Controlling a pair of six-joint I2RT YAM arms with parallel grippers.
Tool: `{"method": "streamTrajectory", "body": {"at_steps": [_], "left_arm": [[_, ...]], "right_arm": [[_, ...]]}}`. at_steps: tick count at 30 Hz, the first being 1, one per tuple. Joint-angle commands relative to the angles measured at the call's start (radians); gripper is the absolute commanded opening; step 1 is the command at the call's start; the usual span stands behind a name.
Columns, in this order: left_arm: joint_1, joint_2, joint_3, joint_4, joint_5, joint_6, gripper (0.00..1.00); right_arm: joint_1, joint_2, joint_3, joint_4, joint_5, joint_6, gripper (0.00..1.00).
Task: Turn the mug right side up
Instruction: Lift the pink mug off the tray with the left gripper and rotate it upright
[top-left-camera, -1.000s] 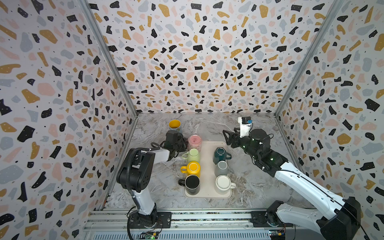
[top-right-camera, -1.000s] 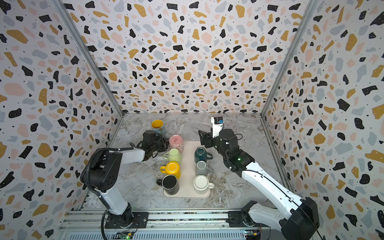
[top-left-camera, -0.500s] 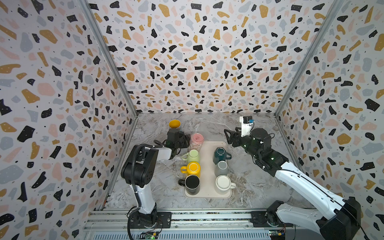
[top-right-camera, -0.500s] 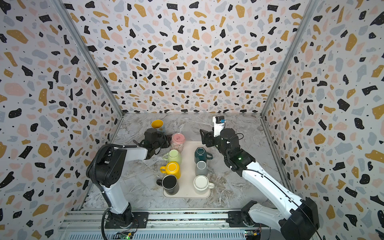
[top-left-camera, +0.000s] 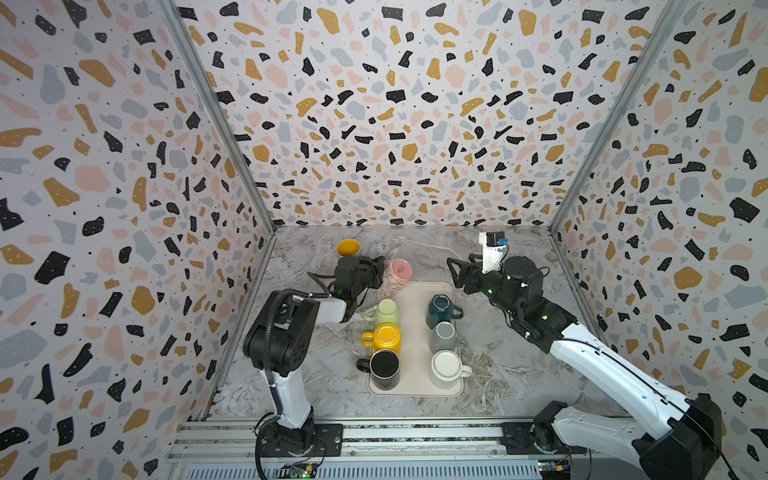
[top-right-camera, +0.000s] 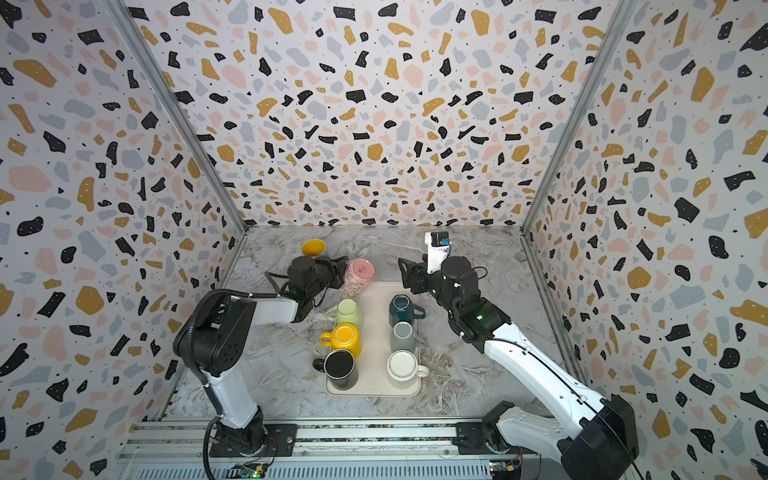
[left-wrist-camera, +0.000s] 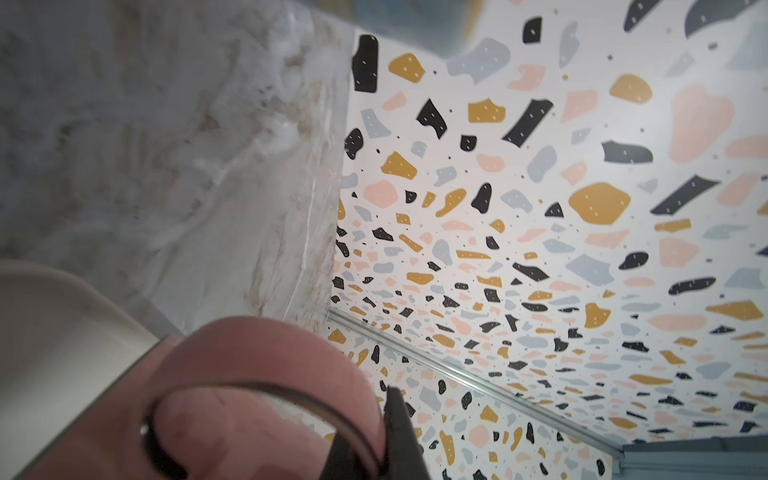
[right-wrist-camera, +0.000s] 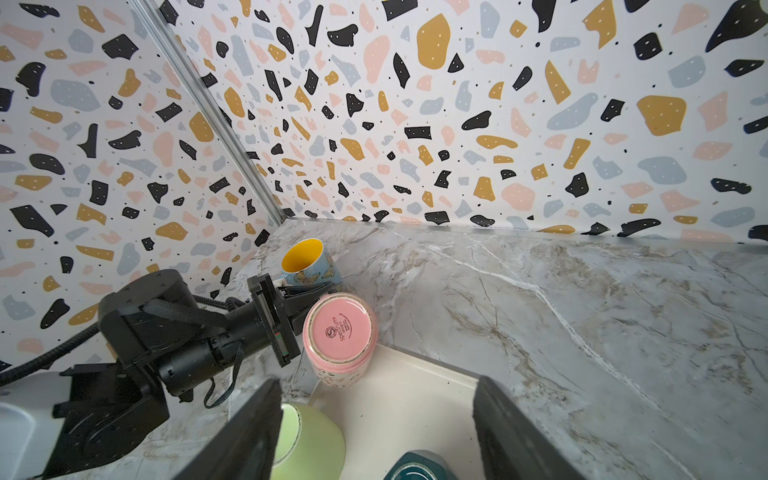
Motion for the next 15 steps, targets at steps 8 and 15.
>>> {"method": "streamTrajectory", "body": {"at_steps": [8,15], "left_arm": [[-0.024,-0.199,0.089,-0.025,0.006,0.302,0.0],[-0.08,-0.318,0.153,-0.159,-0.033,0.739,0.0]], "right_arm": [[-0.003,-0.025,-0.019,0.015,-0.008,0.012,0.73],[-0.002,-0.031,-0.009,-0.011,-0.026,-0.021,0.71]]}}
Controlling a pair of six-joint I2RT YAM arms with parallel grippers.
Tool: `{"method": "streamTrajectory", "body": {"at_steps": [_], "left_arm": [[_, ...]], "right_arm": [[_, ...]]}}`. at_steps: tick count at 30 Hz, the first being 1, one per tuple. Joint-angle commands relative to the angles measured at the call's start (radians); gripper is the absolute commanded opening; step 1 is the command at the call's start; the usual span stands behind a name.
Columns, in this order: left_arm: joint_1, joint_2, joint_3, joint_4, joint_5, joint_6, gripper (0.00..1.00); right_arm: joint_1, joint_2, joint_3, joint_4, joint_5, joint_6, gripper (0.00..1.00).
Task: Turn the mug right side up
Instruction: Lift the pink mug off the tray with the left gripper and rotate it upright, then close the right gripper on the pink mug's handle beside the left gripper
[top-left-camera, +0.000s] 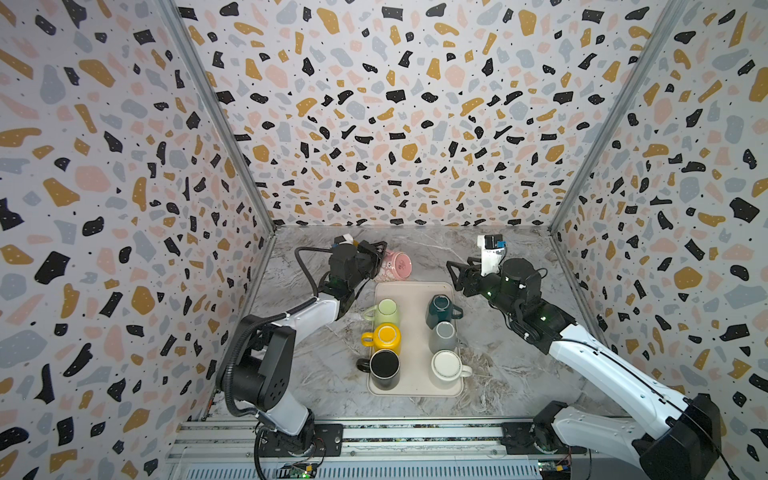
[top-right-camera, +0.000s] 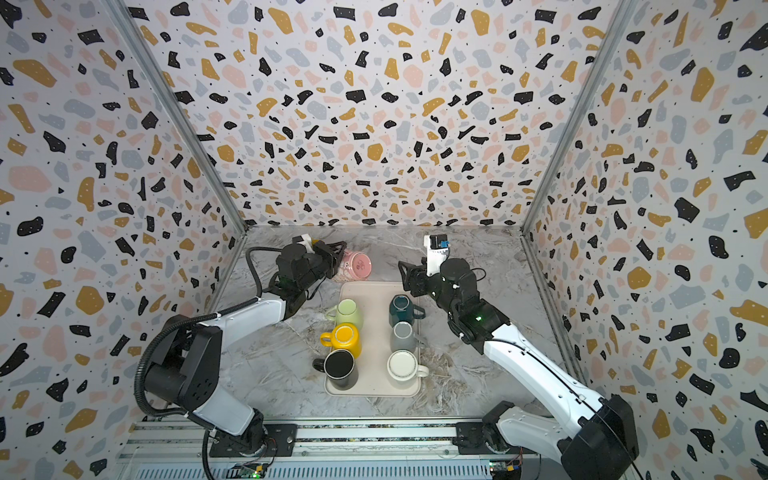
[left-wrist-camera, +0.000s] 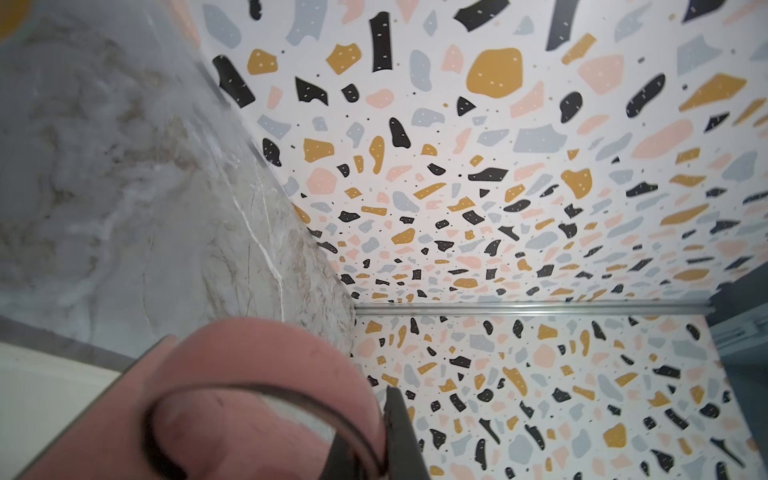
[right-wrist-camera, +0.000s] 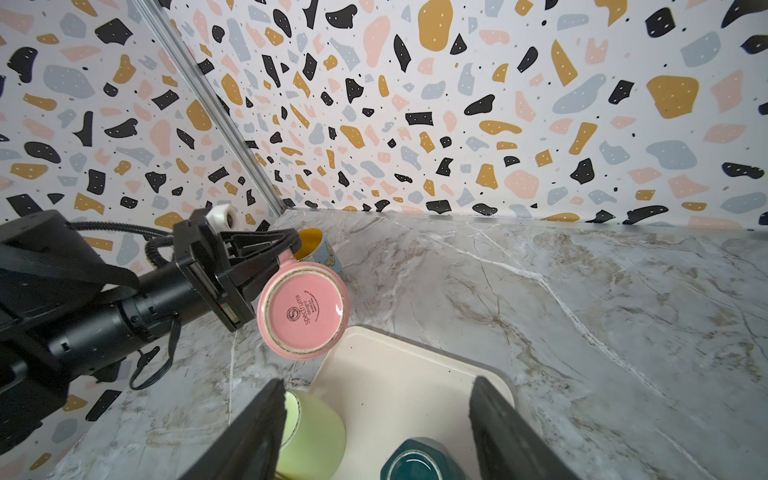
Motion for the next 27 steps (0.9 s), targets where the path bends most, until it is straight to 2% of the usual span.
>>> {"method": "streamTrajectory", "body": {"at_steps": [1,6,12,17,21,27], "left_arm": [[-0.053,-0.101,0.099,0.05,-0.003,0.334,0.0],[-0.153,-0.163,0.148,-0.07,-0.066,0.688,0.0],[-0.256,-0.233,0.111,-0.104,-0.196,1.046,0.0],[-0.364,-0.289,0.012,-0.027,-0.327,1.355,0.0],[-0.467,-0.308,-0.069,0.085,-0.51,1.595,0.0],[-0.567,-0.279,-0.117,0.206,-0.692,1.865,0.0]], "right_arm": [[-0.003,-0.03,0.018,-0.015,-0.017,-0.037,0.7],[-0.005,-0.024,0.064,-0.047,-0.046,-0.105,0.68],[-0.009,-0.017,0.12,-0.086,-0.079,-0.172,0.66],[-0.017,0.006,0.185,-0.137,-0.106,-0.23,0.63],[-0.022,0.038,0.242,-0.167,-0.167,-0.274,0.62],[-0.028,0.103,0.324,-0.214,-0.26,-0.342,0.63]]}}
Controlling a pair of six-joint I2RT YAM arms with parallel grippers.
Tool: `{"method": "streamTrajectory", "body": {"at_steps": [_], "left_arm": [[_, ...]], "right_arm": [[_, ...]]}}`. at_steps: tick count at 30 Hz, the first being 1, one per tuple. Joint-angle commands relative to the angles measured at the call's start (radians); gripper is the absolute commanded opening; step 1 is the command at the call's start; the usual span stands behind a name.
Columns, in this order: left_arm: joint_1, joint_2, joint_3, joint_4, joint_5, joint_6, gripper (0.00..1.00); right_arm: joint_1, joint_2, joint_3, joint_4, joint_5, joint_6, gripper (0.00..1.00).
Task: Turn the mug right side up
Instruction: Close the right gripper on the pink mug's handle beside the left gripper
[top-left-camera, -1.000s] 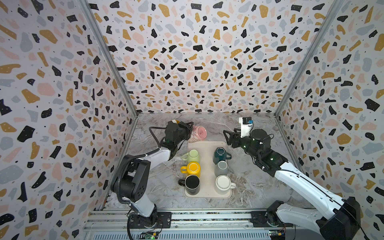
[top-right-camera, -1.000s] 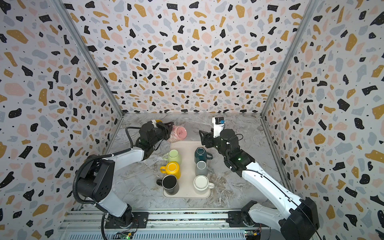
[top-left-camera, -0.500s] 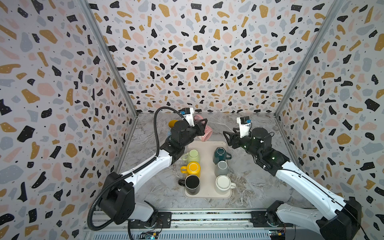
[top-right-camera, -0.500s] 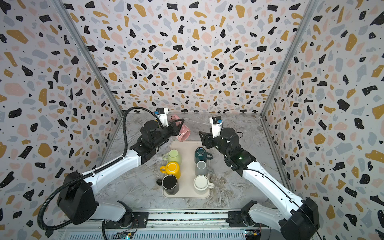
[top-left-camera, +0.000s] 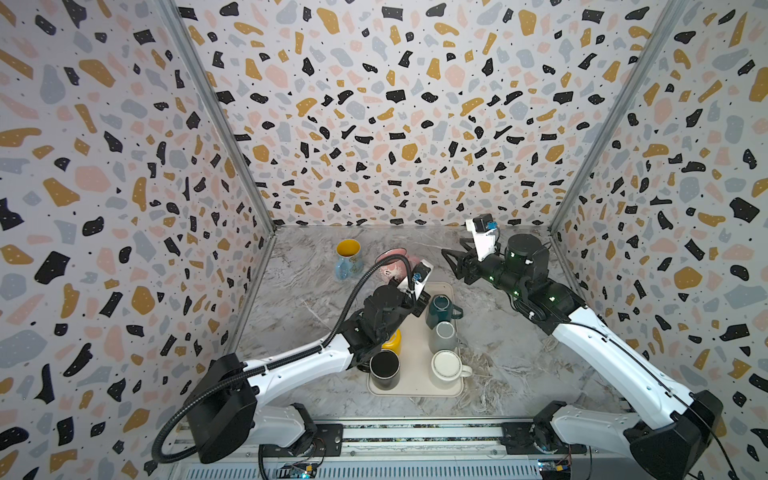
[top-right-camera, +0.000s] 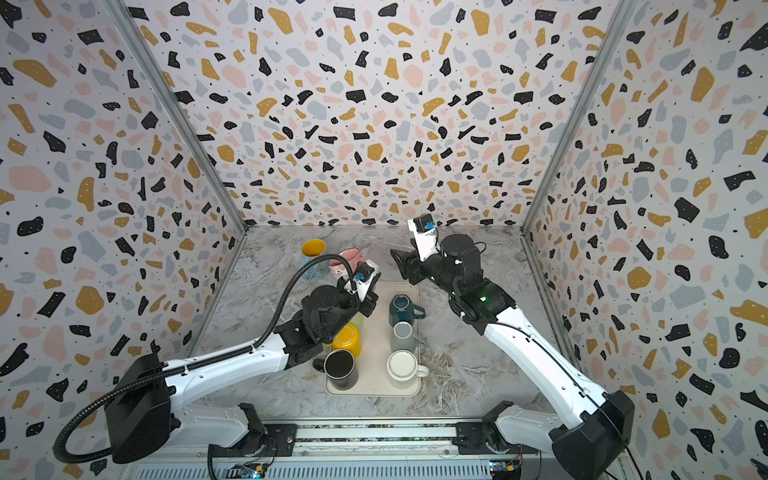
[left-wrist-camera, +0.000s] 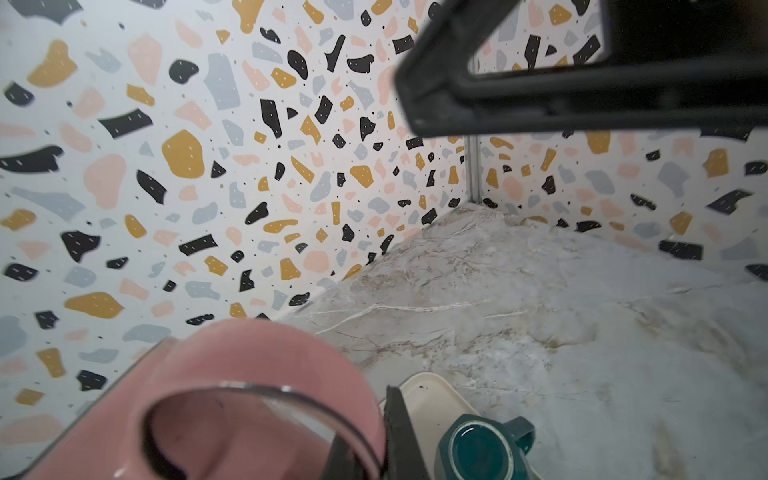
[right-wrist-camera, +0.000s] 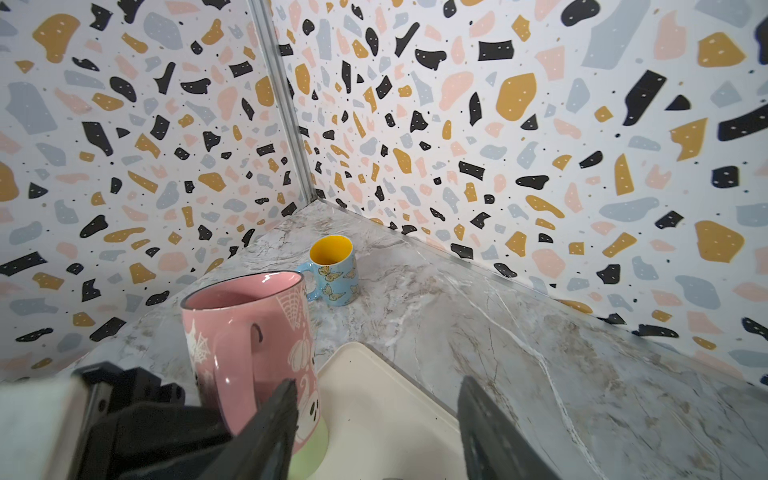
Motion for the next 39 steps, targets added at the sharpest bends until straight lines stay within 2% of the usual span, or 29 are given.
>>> {"method": "streamTrajectory", "body": {"at_steps": [1,4,9,13,21,34,39], "left_arm": [[-0.038,-0.019,-0.005,0.311,-0.188,0.29,0.0],[-0.062,-0.005,-0.036,0.388,-0.228,0.4,0.0],[-0.085,0.016,-0.078,0.46,-0.24,0.56,0.0],[-0.099,0.032,-0.098,0.47,-0.247,0.638,0.0],[-0.102,0.04,-0.105,0.443,-0.25,0.697,0.0],[-0.106,0.05,-0.107,0.404,-0.257,0.753,0.0],[-0.11,0.056,-0.106,0.386,-0.253,0.77,0.0]], "right_arm": [[-0.007,0.019,0.066,-0.055,-0.08,-0.07,0.63],[-0.025,0.038,0.095,-0.074,-0.134,-0.104,0.65],[-0.073,0.048,0.107,-0.095,-0.293,-0.193,0.72],[-0.094,0.037,0.098,-0.104,-0.372,-0.252,0.74],[-0.102,0.068,0.134,-0.173,-0.544,-0.319,0.75],[-0.103,0.128,0.185,-0.284,-0.656,-0.378,0.75],[-0.102,0.149,0.191,-0.288,-0.69,-0.37,0.7]]}}
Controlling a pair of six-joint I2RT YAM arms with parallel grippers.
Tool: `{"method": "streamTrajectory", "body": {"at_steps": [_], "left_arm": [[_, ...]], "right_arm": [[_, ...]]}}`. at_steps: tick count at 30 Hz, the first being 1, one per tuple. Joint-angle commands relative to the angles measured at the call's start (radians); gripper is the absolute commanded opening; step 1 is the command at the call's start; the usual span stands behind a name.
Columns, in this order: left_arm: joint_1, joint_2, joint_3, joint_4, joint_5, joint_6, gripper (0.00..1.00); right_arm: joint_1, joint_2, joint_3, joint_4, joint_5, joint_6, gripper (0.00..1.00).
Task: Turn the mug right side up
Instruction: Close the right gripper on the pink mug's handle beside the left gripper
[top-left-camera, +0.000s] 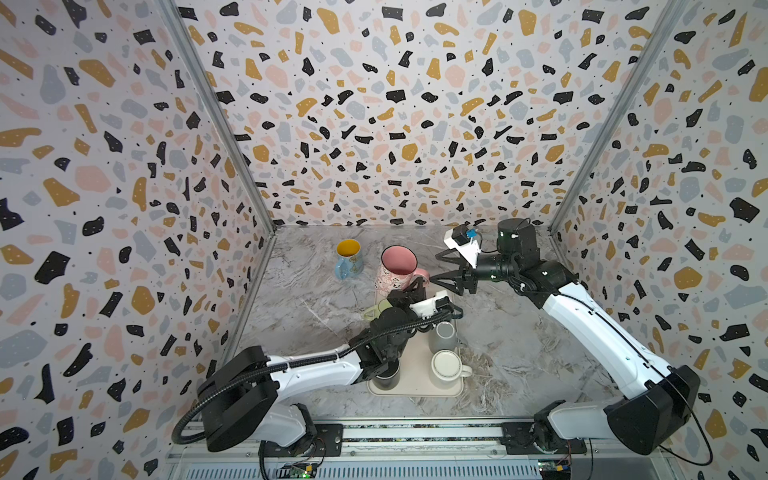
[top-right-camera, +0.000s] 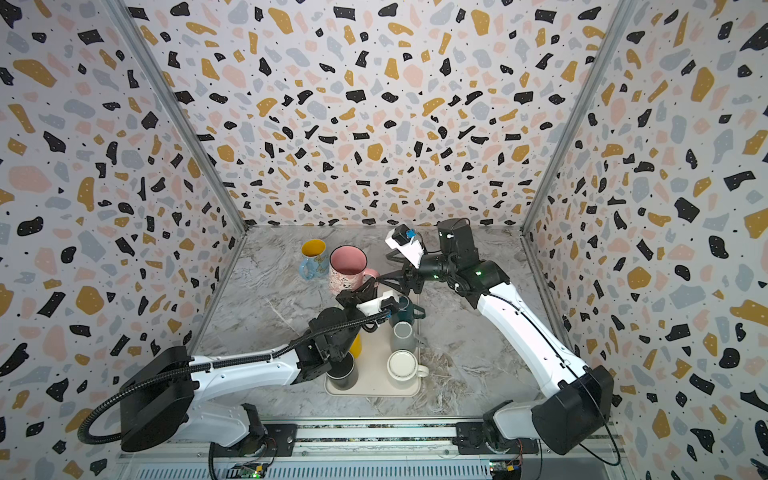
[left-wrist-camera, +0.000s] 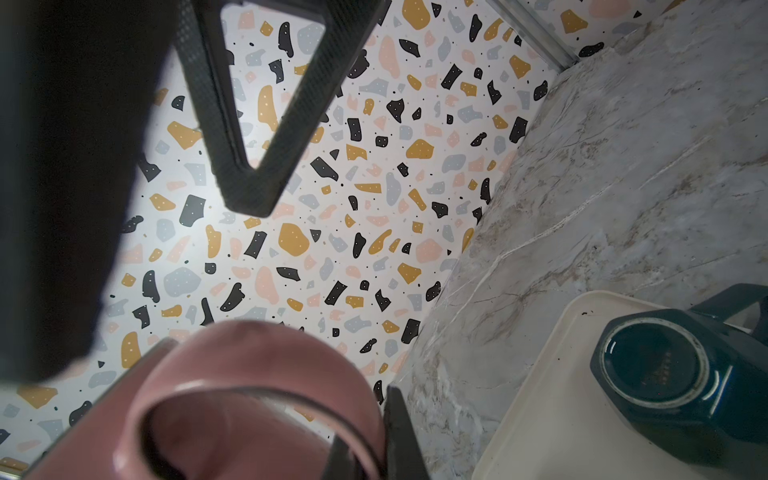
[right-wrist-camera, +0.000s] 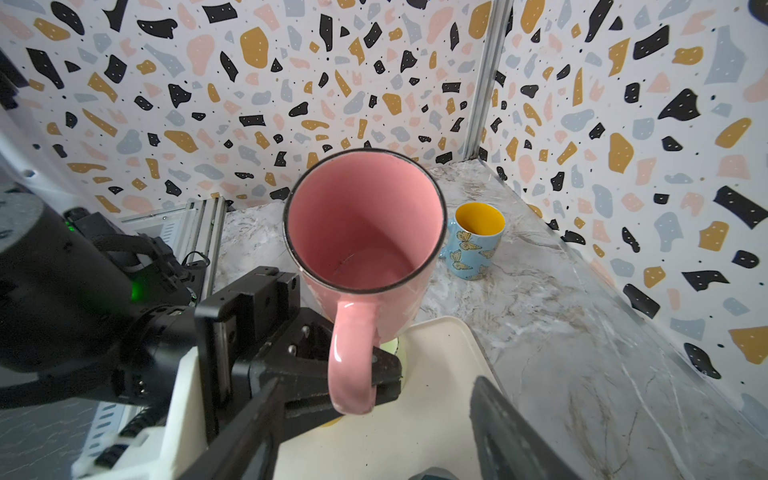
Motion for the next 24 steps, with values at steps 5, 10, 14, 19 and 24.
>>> {"method": "streamTrajectory", "body": {"at_steps": [5,10,14,19,24], "left_arm": [[-0.016,0.007,0.006,0.125,-0.01,0.092,0.0],[-0.022,0.015,0.003,0.132,-0.007,0.108,0.0],[-0.023,0.023,0.0,0.155,-0.014,0.129,0.0],[-0.024,0.03,0.0,0.167,-0.019,0.146,0.0],[-0.024,0.035,-0.001,0.179,-0.021,0.155,0.0]], "right_arm": [[-0.002,0.025,0.059,-0.048,-0.065,-0.006,0.63],[-0.002,0.052,0.079,-0.076,-0.095,-0.01,0.58],[0.004,0.077,0.096,-0.124,-0.091,-0.022,0.56],[0.018,0.095,0.098,-0.165,-0.088,-0.036,0.56],[0.033,0.112,0.109,-0.192,-0.069,-0.048,0.55]]}}
